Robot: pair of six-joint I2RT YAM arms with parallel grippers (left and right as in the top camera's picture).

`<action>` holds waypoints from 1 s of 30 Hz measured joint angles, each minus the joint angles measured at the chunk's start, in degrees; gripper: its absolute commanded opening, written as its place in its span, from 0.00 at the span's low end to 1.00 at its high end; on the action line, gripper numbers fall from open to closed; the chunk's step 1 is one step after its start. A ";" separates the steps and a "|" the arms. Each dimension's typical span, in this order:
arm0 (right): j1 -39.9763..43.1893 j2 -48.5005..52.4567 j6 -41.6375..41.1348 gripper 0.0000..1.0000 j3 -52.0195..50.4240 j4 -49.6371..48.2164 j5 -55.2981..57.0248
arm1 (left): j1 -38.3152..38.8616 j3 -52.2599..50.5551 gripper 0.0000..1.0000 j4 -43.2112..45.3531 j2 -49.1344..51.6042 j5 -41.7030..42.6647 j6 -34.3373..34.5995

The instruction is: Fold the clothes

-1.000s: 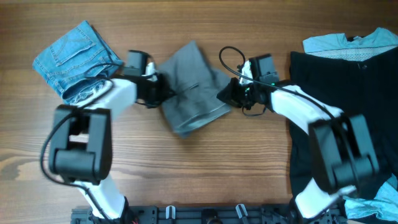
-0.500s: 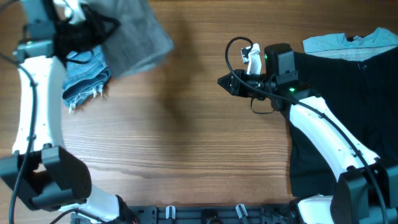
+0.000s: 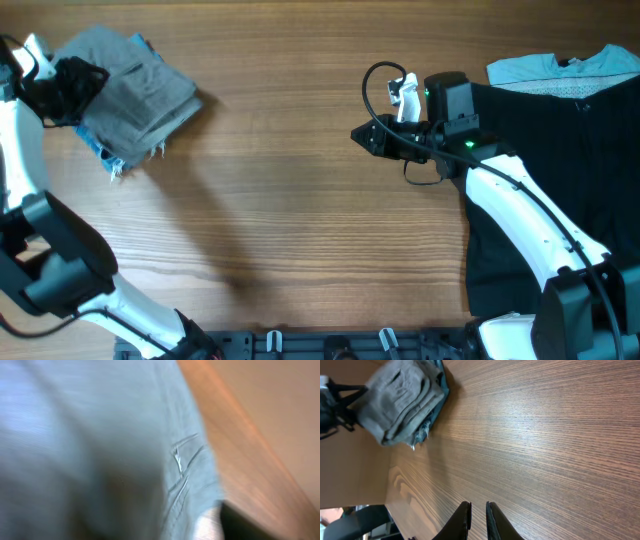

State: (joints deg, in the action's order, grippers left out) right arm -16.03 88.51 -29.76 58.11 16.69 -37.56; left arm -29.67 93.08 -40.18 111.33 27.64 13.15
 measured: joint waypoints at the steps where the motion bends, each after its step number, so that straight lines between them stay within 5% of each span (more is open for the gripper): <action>1: 0.02 0.00 -0.13 0.15 0.00 0.00 0.00 | -0.46 0.00 1.00 -0.79 1.07 -0.28 0.09; 12: 0.00 -0.37 1.60 0.16 0.00 1.09 -1.31 | -6.69 1.68 1.00 -21.94 1.36 -6.99 -0.07; 16: 0.00 -3.82 4.17 0.16 0.00 1.55 -1.44 | -9.92 6.14 1.00 -29.99 -3.82 -7.72 -0.07; 19: 0.02 -9.11 6.54 0.16 0.00 1.92 -1.16 | -10.60 9.18 0.85 -33.29 -10.12 -6.29 -2.78; 22: -0.02 -14.75 8.83 0.20 0.00 3.56 0.83 | -8.22 10.05 0.88 -34.93 -17.11 -2.95 -7.87; 24: -0.17 -18.16 10.08 0.31 0.00 4.59 2.91 | -4.02 10.19 1.00 -35.52 -22.01 -1.36 -11.30; 27: -1.70 -24.59 12.98 0.56 0.00 5.81 5.53 | 6.19 10.23 1.00 -36.09 -29.46 -0.35 -15.17; 29: -2.80 -28.76 14.99 0.92 0.00 6.93 6.38 | 12.85 10.23 1.00 -36.22 -33.55 -2.58 -16.02; 30: -3.06 -30.36 14.97 1.00 0.00 7.13 6.56 | 15.65 10.25 1.00 -36.39 -35.28 -3.85 -16.15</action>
State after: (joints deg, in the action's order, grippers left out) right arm -19.09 58.15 -14.79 58.11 23.81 -31.00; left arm -14.02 103.33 -76.58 76.05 23.79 -3.01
